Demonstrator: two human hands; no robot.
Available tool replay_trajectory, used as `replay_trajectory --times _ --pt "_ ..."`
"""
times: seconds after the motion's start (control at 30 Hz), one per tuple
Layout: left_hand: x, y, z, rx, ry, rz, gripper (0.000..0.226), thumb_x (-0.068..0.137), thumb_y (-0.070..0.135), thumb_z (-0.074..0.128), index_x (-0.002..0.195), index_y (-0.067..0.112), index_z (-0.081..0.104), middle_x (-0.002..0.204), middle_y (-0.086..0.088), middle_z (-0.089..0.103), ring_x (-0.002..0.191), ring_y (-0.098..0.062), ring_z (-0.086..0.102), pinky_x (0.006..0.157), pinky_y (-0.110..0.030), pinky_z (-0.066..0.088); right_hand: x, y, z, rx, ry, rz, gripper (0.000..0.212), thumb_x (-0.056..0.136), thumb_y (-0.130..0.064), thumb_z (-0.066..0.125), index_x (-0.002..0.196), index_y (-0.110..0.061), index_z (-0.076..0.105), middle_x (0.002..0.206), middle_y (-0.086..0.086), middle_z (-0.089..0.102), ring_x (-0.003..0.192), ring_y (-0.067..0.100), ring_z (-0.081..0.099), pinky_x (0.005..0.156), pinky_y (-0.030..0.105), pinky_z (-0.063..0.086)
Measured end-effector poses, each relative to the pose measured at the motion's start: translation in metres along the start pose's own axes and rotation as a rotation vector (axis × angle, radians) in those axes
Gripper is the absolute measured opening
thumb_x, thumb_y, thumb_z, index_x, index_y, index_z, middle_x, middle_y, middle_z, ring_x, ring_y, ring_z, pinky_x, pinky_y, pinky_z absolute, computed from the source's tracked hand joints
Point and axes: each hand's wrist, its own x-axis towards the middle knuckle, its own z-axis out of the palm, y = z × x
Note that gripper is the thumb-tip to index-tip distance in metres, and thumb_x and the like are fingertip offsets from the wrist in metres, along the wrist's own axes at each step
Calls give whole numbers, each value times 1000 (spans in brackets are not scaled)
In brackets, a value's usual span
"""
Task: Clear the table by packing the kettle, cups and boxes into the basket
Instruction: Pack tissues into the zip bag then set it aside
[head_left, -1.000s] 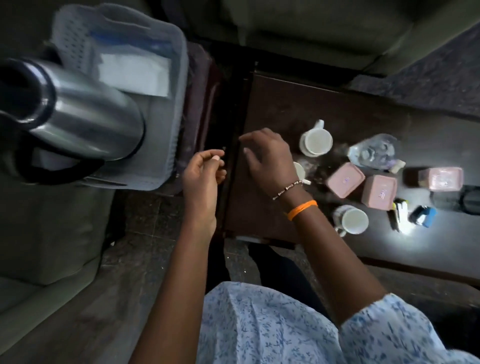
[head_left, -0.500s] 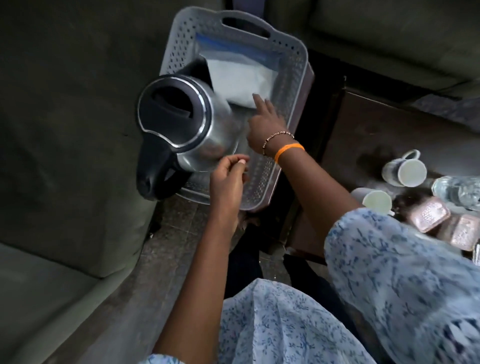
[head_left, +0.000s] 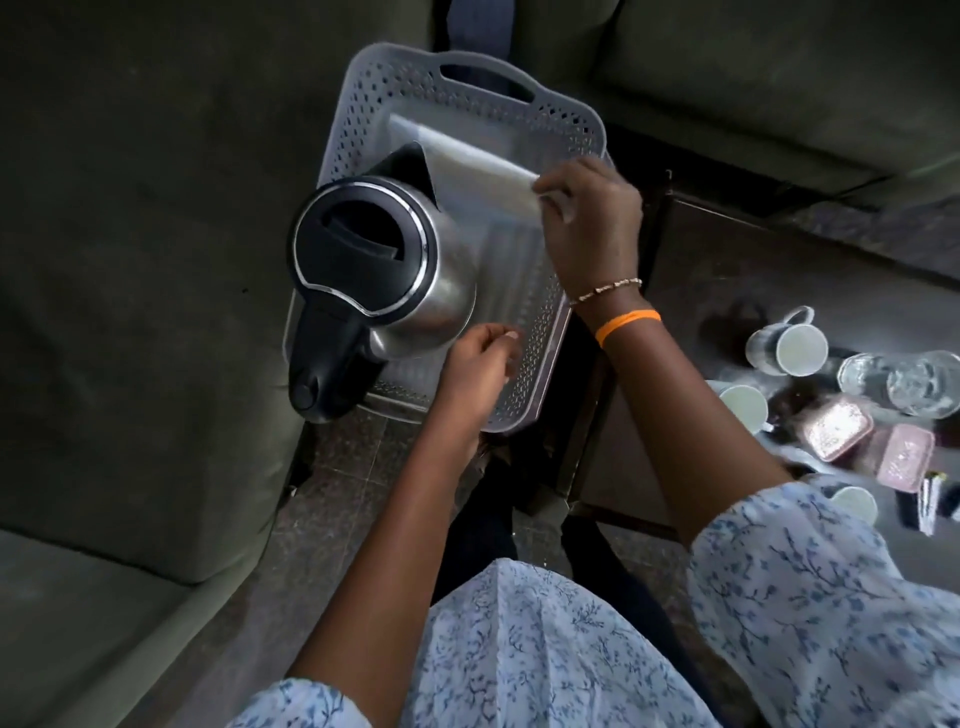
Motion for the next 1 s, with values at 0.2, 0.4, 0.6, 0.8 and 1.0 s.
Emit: replay_trajectory --times 0.2,0.4,0.6,0.8,1.0 --pt "-15 10 28 -192 18 -28 19 100 23 37 86 21 51 83 1 54 70 -13 55 66 -21 46 -38 -7 -59 335 212 391 19 74 -2 61 87 -7 73 88 9 72 82 14 65 79 21 49" --pt "-41 -8 70 -387 -66 24 12 97 14 45 101 16 56 78 6 68 67 -8 65 62 -20 52 -108 46 -103 567 223 685 17 81 -3 61 94 -8 71 88 8 69 74 6 59 68 15 49" --pt "-80 -33 141 -250 -81 147 19 87 -1 57 96 16 56 92 -3 65 80 -12 63 76 -27 53 -182 128 -156 565 -10 804 16 85 -4 59 98 -2 68 93 14 68 86 13 58 75 18 48" --pt "-133 -78 267 153 -186 201 32 79 -2 68 102 16 54 92 -7 60 81 -13 56 72 -23 48 -226 185 -249 848 -149 867 22 95 -19 48 80 -19 65 82 8 61 75 9 59 66 25 48" --pt "-180 -114 366 337 -108 298 28 79 14 73 105 12 64 81 4 58 67 0 51 60 -12 44 -253 244 -327 861 -99 934 20 93 -4 47 106 4 60 85 14 58 70 18 58 63 28 53"
